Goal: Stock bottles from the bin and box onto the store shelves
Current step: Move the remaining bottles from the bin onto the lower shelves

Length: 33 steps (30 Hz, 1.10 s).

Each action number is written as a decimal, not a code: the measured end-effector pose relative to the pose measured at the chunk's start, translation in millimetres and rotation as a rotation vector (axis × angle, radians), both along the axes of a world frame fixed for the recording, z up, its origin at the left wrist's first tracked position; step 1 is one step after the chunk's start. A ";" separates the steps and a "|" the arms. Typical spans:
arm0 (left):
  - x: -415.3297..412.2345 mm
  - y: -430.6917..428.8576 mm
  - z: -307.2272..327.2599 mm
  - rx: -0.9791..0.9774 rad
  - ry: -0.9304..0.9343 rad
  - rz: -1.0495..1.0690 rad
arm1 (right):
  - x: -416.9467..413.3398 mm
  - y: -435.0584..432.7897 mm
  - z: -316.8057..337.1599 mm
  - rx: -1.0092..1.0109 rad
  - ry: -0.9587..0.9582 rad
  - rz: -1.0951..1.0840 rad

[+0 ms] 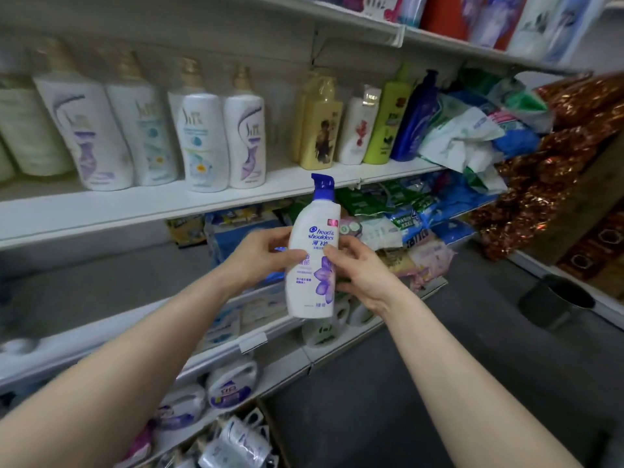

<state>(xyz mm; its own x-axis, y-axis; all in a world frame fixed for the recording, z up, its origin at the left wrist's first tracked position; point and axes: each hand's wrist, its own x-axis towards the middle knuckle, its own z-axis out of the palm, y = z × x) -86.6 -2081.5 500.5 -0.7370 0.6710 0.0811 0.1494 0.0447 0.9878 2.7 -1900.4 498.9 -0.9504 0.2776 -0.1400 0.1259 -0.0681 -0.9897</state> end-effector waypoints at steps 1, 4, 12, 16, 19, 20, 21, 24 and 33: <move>-6.6 1.4 3.3 0.000 0.015 -0.012 | -5.5 0.9 1.7 -0.001 0.009 -0.007; -26.2 6.3 12.8 0.013 0.040 -0.018 | -25.6 5.0 7.3 0.004 0.044 -0.024; -72.0 23.2 34.3 0.003 0.196 0.101 | -78.3 23.6 27.2 0.006 0.152 0.004; -92.2 39.4 49.3 -0.001 0.295 0.195 | -116.0 44.0 45.1 0.021 0.233 0.082; -106.5 53.6 62.0 -0.009 0.372 0.297 | -146.0 61.2 59.1 0.008 0.285 0.157; -111.5 59.0 65.3 -0.016 0.408 0.338 | -155.6 67.1 63.6 0.005 0.297 0.183; -115.6 64.0 68.2 -0.021 0.435 0.374 | -164.4 72.6 67.7 0.007 0.305 0.206; -126.9 79.8 72.2 -0.034 0.489 0.461 | -190.0 88.8 75.2 0.021 0.322 0.263; -151.6 113.2 65.8 -0.127 0.593 0.642 | -240.3 109.8 74.7 0.019 0.351 0.395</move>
